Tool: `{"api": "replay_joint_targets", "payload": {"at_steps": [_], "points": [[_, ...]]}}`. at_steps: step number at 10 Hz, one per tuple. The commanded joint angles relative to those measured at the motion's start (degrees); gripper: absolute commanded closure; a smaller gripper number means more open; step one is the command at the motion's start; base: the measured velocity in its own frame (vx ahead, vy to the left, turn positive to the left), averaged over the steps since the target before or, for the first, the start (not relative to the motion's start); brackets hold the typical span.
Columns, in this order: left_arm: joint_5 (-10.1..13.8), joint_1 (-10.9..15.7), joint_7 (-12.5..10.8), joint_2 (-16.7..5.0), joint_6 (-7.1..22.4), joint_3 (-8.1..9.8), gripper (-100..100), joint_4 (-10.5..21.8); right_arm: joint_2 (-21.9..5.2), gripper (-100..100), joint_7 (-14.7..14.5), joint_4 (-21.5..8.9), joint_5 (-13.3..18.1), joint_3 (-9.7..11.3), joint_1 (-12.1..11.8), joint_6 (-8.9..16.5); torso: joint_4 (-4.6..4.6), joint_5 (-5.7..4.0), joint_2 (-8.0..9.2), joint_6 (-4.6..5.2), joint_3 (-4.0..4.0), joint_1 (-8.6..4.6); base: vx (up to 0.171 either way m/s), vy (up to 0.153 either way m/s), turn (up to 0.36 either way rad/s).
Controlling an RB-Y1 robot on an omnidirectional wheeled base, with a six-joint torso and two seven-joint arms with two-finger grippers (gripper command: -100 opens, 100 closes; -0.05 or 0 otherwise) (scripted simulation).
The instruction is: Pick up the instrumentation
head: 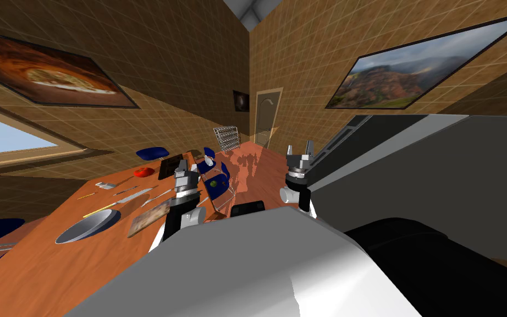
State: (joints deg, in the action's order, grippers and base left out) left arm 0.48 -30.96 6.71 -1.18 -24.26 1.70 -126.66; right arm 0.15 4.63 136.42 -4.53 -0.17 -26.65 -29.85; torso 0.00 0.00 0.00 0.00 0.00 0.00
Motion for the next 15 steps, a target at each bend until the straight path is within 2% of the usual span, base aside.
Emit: {"api": "replay_joint_targets", "payload": {"at_steps": [1,3,4,6,8,9,11,12,14,15], "points": [[0.2,-0.3,-0.4,-2.3,0.6,-0.19,-100,1.0,0.0,0,0.0,0.0,0.0,0.0,0.0,0.0,0.00,0.00,0.00,0.00,0.00,0.00,0.017,0.005,-0.047],[0.4,-0.8,-1.0,-4.1,1.4,-0.49,-100,2.4,0.0,0,0.0,0.0,0.0,0.0,0.0,0.0,-0.03,0.02,-0.14,0.00,-0.08,0.08,0.051,0.019,-0.056],[0.7,-1.5,-1.8,-5.7,2.6,-0.93,-100,4.3,0.0,0,0.0,0.0,0.0,0.0,0.0,0.0,-0.04,0.03,-0.19,0.01,-0.11,0.10,0.084,0.013,-0.118],[1.1,-2.3,-2.7,-6.8,4.0,-1.47,-100,6.7,0.0,0,0.0,0.0,0.0,0.0,0.0,0.0,-0.08,0.03,-0.35,0.00,-0.20,0.12,0.089,0.031,-0.075],[1.6,-3.2,-3.8,-7.5,5.7,-2.08,-100,9.4,0.0,0,0.0,0.0,0.0,0.0,0.0,0.0,-0.07,0.03,-0.32,0.00,-0.19,0.11,0.079,0.019,-0.079],[1.6,-3.2,-3.8,-7.5,5.7,-2.08,-100,9.4,0.0,0,0.0,0.0,0.0,0.0,0.0,0.0,-0.07,0.02,-0.31,0.00,-0.18,0.07,0.053,0.009,-0.031],[2.1,-4.2,-5.0,-8.0,7.5,-2.71,-100,12.2,0.0,0,0.0,0.0,0.0,0.0,0.0,0.0,-0.05,0.01,-0.21,0.00,-0.13,0.02,0.059,0.020,-0.084],[2.1,-4.2,-5.0,-8.0,7.5,-2.71,-100,12.5,0.0,0,0.0,0.0,0.0,0.0,0.0,0.0,-0.06,0.02,-0.25,0.00,-0.14,0.09,0.058,0.023,-0.040],[2.6,-5.3,-6.1,-8.4,9.4,-3.29,-100,15.6,0.0,0,0.0,0.0,0.0,0.0,0.0,0.0,-0.06,0.01,-0.24,0.00,-0.14,0.02,0.083,0.010,-0.085],[2.6,-5.3,-6.1,-8.4,9.4,-3.29,-100,16.0,0.0,0,0.0,0.0,0.0,0.0,0.0,0.0,-0.08,0.01,-0.37,0.01,-0.21,0.05,0.073,0.019,-0.042]]}}
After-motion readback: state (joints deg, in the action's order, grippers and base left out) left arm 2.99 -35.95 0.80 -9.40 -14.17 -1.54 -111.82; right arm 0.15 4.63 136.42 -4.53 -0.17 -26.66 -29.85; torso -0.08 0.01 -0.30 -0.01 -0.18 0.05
